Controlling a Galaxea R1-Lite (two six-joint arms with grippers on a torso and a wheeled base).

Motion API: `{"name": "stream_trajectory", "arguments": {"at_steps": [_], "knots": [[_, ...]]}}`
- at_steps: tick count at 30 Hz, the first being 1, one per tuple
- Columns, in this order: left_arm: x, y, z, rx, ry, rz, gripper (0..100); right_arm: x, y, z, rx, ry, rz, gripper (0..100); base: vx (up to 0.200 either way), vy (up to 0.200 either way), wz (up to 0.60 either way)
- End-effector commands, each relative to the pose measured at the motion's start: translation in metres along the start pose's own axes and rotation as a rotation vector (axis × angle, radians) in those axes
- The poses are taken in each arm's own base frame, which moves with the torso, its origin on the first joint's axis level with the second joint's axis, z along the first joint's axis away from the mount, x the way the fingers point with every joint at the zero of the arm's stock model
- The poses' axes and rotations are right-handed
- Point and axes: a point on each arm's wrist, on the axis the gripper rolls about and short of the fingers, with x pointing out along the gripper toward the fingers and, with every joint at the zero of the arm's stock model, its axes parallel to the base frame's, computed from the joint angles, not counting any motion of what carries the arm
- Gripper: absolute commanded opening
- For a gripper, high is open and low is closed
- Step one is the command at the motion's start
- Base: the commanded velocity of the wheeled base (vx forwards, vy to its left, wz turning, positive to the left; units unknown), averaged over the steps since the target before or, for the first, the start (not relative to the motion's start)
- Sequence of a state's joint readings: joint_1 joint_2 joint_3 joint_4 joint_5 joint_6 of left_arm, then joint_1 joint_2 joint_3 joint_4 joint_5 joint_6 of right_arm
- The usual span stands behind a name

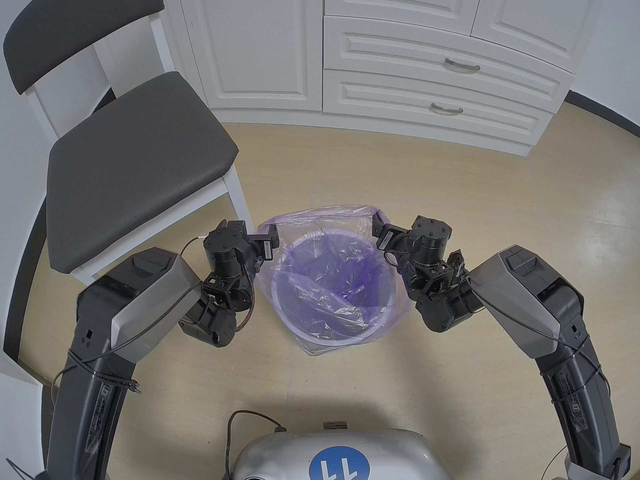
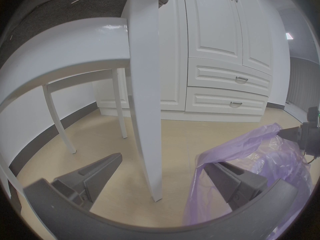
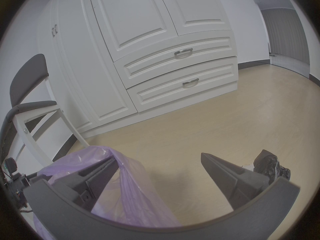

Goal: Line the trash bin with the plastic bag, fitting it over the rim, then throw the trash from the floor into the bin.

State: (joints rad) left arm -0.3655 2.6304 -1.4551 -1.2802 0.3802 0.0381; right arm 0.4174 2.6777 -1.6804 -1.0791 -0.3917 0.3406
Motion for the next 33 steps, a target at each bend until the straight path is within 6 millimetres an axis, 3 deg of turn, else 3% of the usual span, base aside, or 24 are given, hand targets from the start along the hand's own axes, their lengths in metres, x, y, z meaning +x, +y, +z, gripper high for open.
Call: {"name": "stream_trajectory", "arguments": {"at_steps": [1, 20, 28, 33], "knots": [[0.005, 0.0, -0.013, 0.002, 0.003, 0.005, 100, 0.005, -0.003, -0.005, 0.002, -0.004, -0.005, 100, 0.0, 0.0, 0.0], [-0.004, 0.006, -0.033, 0.048, 0.105, 0.026, 100, 0.007, -0.013, -0.012, -0.024, 0.056, -0.021, 100, 0.0, 0.0, 0.0], [-0.019, 0.012, -0.02, 0.076, 0.168, 0.021, 100, 0.007, -0.019, -0.011, -0.035, 0.078, -0.039, 100, 0.0, 0.0, 0.0], [-0.025, 0.018, -0.014, 0.088, 0.188, 0.018, 100, 0.004, -0.025, 0.003, -0.037, 0.087, -0.029, 100, 0.0, 0.0, 0.0]]}}
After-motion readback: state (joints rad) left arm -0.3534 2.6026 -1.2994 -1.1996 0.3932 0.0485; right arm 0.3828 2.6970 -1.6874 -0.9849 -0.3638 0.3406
